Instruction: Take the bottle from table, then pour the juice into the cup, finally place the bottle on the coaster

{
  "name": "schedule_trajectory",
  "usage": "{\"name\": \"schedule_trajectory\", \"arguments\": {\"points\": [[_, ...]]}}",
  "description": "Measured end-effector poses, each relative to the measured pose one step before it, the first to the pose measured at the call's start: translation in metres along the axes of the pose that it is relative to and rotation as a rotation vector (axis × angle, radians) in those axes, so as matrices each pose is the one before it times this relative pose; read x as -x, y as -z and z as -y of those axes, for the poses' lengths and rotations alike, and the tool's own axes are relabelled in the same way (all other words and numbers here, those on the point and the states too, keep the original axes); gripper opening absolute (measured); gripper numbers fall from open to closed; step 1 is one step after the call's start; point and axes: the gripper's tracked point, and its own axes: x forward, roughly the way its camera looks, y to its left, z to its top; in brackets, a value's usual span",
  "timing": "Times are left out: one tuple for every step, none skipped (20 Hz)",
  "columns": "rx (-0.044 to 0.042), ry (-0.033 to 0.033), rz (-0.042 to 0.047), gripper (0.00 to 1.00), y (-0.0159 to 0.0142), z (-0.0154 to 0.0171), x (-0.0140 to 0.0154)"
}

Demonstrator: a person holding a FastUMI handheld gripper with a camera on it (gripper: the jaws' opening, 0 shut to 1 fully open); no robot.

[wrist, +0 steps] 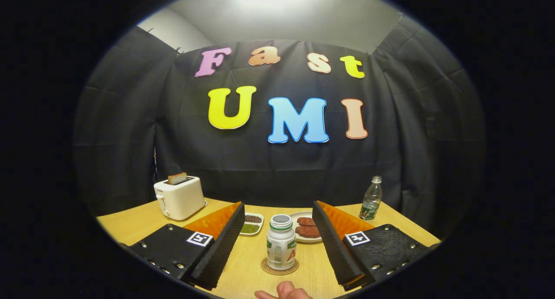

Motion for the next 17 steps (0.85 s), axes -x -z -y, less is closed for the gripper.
{"name": "schedule_trajectory", "arguments": {"points": [[-0.00120, -0.00087, 0.00669, 0.95, -0.00556, 0.00140, 0.00309], [-0.00130, -0.00126, -0.00143, 0.95, -0.00364, 0.00345, 0.00486], [-0.00180, -0.00116, -0.00375, 0.95, -0.00264, 0.00313, 0.00630], [0.00084, 0.00013, -0.00300, 0.95, -0.00263, 0.00435, 0.00353], [0.00001, 0.00549, -0.00949, 0.95, -0.00073, 0.00613, 0.00364], [0.00257, 0.00550, -0.00888, 0.95, 0.00125, 0.00735, 0.00385], [0.00420, 0.00829, 0.00192, 0.95, 0.00012, 0.00953, 0.00347], [-0.00114, 0.01489, 0.00429, 0.95, 0.00174, 0.01194, 0.00289], [-0.00350, 0.00658, 0.00080, 0.95, 0.00670, 0.01162, 0.00384], [-0.01616, -0.00514, -0.00309, 0.95, 0.00819, 0.00845, 0.00367], [-0.01945, -0.00995, 0.00188, 0.95, 0.00977, 0.00974, 0.00285], [-0.01328, -0.01042, 0.01178, 0.95, 0.00847, 0.01199, 0.00181], [-0.00132, 0.00719, 0.00386, 0.95, 0.01018, 0.01737, 0.00181], [0.00493, 0.03179, -0.00407, 0.95, 0.01243, 0.02281, 0.00067], [-0.00635, 0.00802, 0.00286, 0.95, 0.01162, 0.01954, -0.00036], [-0.02052, -0.01453, 0.01546, 0.95, 0.00607, 0.01140, 0.00107], [-0.01939, -0.00080, 0.02527, 0.95, 0.00244, 0.01264, 0.00065]]}}
